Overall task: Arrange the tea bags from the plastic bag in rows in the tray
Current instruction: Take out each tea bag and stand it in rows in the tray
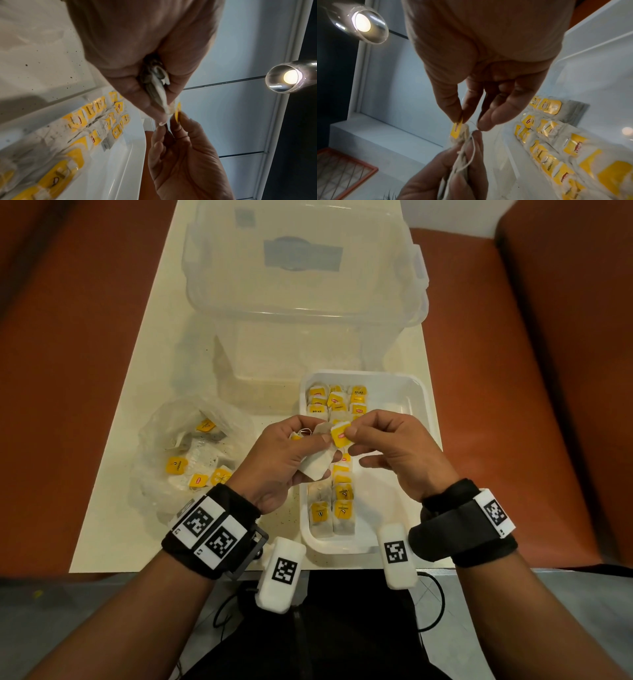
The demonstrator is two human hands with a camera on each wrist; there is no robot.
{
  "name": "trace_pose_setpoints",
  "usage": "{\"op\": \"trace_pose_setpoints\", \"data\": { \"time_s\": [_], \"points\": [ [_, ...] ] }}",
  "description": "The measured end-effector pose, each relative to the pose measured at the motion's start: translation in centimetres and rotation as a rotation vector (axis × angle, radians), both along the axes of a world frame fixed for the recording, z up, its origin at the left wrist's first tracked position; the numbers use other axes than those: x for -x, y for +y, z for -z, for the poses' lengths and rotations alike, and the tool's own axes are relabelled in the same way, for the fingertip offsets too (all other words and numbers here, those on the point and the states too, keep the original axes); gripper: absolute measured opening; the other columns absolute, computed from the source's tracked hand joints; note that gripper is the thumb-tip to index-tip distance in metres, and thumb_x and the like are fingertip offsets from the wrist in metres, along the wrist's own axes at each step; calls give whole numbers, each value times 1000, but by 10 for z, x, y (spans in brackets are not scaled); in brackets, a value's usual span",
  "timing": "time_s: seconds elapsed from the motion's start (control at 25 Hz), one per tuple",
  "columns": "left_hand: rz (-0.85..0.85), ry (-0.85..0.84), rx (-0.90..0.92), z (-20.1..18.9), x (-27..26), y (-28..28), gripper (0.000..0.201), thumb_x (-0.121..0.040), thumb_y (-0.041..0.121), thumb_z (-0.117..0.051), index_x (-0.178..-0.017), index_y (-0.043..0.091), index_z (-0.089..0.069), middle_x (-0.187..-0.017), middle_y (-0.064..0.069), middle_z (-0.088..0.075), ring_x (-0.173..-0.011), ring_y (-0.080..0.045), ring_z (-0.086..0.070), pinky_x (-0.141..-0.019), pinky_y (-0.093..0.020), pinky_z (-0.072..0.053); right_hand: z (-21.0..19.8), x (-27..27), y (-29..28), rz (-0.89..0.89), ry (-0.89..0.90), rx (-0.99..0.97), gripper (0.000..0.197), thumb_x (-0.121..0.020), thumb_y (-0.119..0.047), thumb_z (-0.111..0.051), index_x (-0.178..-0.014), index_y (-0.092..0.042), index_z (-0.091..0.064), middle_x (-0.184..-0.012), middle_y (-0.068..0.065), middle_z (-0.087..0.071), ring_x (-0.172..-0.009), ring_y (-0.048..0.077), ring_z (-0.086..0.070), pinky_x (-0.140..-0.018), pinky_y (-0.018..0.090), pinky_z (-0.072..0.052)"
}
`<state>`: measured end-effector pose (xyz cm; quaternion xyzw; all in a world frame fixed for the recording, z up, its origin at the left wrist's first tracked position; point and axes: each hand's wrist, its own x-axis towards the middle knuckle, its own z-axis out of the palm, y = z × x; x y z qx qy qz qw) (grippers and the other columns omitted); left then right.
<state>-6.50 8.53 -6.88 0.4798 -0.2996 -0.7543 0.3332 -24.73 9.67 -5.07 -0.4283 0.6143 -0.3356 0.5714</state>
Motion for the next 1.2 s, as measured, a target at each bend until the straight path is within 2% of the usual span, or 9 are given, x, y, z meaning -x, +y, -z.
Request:
{"op": "trace_pose_setpoints", "data": {
  "time_s": [0.16, 0.36, 0.48, 0.56, 0.68, 0.84, 1.0, 1.12, 1.2],
  "points": [
    [21, -37, 6, 1, 1, 1, 18, -89, 14, -71, -107, 14, -69, -90, -10, -73, -77, -18, -72, -55, -27, -56, 7, -5, 0, -9, 78, 40, 9, -88, -14, -74, -83, -13, -67, -83, 10, -74, -71, 15, -68, -60, 22, -52],
    [47, 19, -15, 0, -5, 0, 27, -91, 2, -65, -116, 13, -69, -93, -10, -74, -81, -21, -74, -54, -28, -57, 5, -2, -4, 71, 28, 61, 9, -89, -10, -72, -85, -11, -64, -82, 7, -73, -68, 13, -69, -60, 24, -52],
    [34, 14, -19, 0, -3, -1, 20, -89, 2, -67, -106, 14, -70, -88, -8, -73, -75, -20, -73, -54, -28, -57, 4, -3, -7, 121, -26, 59, 9, -89, -7, -72, -92, -10, -65, -76, 4, -71, -66, 12, -68, -60, 24, -54],
    [22, 19, -25, 0, -2, -1, 15, -89, 3, -68, -99, 14, -71, -87, -7, -73, -79, -22, -72, -55, -29, -57, 3, -4, -6, 141, -51, 27, 11, -88, -9, -73, -97, -11, -67, -72, 0, -70, -64, 10, -67, -58, 22, -54],
    [37, 26, -16, -1, -1, 0, 18, -88, 6, -70, -106, 12, -72, -93, -10, -72, -87, -25, -71, -57, -29, -56, 2, -5, -4, 80, 18, -12, 5, -91, -18, -71, -95, -16, -72, -71, -3, -70, -62, 7, -63, -56, 20, -50],
    [50, 7, -8, -5, 0, 0, 29, -89, 10, -70, -117, 11, -68, -93, -10, -73, -80, -20, -72, -52, -26, -54, 0, -3, -5, 90, 42, -7, 8, -92, -21, -69, -90, -14, -73, -69, -5, -69, -60, 5, -61, -56, 21, -48],
    [45, 21, -8, -7, 1, 0, 29, -88, 6, -70, -116, 15, -67, -92, -10, -74, -82, -21, -73, -52, -27, -54, -1, -1, -5, 51, 48, -13, 8, -91, -20, -71, -95, -14, -72, -74, -4, -69, -65, 6, -62, -59, 22, -49],
    [66, 1, -21, -8, -3, 1, 29, -87, 10, -72, -114, 19, -68, -101, -9, -76, -88, -19, -74, -54, -26, -56, -2, 4, -8, 125, -13, -10, 4, -93, -22, -68, -93, -18, -70, -82, -2, -71, -73, 9, -65, -65, 24, -54],
    [95, -32, -13, -8, -6, 1, 28, -86, 13, -74, -113, 19, -70, -106, -8, -76, -86, -14, -74, -55, -22, -55, -6, 10, -11, 183, -53, -8, 4, -94, -21, -67, -91, -20, -69, -79, -4, -72, -73, 8, -68, -64, 24, -54]
  ]
}}
